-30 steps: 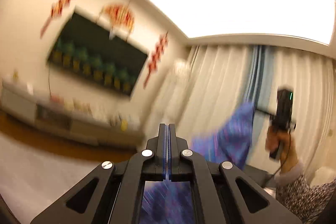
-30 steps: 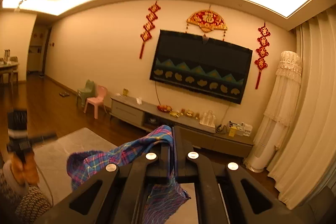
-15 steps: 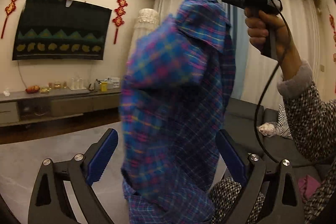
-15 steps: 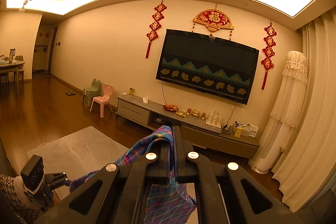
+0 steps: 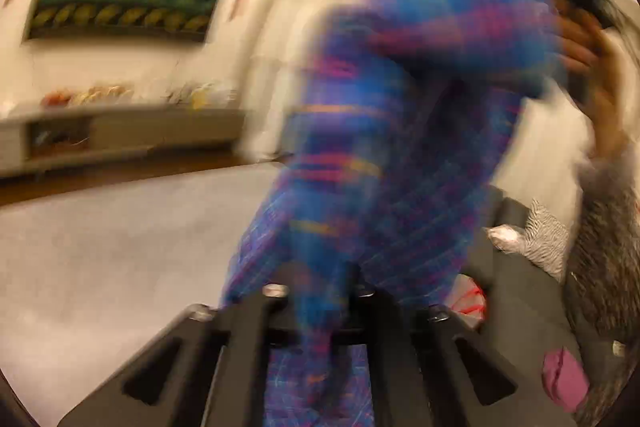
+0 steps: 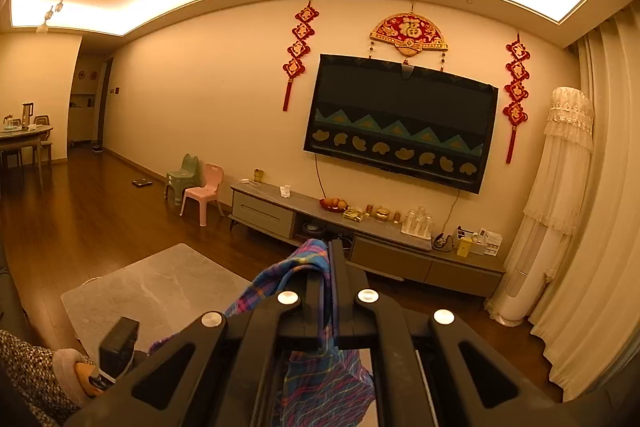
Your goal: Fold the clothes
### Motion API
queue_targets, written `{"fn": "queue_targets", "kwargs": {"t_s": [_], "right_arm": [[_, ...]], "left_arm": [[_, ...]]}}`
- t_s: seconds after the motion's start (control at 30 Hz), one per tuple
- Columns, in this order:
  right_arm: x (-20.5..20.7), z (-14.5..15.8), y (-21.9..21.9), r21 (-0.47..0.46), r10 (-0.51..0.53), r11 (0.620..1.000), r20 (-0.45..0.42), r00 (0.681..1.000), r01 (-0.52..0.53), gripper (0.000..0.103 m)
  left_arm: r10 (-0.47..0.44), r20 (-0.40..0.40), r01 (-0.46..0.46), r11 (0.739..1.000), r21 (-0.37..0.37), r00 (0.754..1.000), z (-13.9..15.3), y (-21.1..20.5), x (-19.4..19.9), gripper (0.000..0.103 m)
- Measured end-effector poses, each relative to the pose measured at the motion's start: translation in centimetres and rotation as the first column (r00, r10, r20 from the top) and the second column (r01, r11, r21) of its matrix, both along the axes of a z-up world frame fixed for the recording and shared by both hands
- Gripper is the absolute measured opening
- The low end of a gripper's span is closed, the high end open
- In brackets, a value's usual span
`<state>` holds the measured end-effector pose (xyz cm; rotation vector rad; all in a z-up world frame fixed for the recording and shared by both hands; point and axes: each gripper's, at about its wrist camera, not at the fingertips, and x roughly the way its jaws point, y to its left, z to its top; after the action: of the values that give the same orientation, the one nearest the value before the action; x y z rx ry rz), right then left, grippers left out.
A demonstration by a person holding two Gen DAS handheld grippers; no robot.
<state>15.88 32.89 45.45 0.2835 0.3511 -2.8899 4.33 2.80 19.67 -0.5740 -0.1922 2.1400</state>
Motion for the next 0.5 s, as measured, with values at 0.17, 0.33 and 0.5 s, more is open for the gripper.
{"fn": "queue_targets", "kwargs": {"t_s": [0.17, 0.33, 0.5], "right_arm": [[3.6, 0.9, 2.2, 0.060, -0.097, 0.993, -0.121, 0.988, 0.105, 0.003], [8.6, 3.4, 2.6, 0.049, -0.072, 0.995, -0.246, 0.967, 0.086, 0.003], [8.9, 5.6, 3.3, -0.015, 0.042, 0.999, -0.254, 0.966, -0.047, 0.003]], "left_arm": [[0.134, -0.200, -0.104, 0.983, 0.151, 0.971, 12.3, -8.4, 2.4, 0.000], [0.110, -0.404, -0.047, 0.985, 0.164, 0.908, 24.5, -11.8, 6.8, 0.000], [0.144, -0.464, -0.098, 0.988, 0.121, 0.874, 29.2, -13.9, 7.2, 0.000]]}}
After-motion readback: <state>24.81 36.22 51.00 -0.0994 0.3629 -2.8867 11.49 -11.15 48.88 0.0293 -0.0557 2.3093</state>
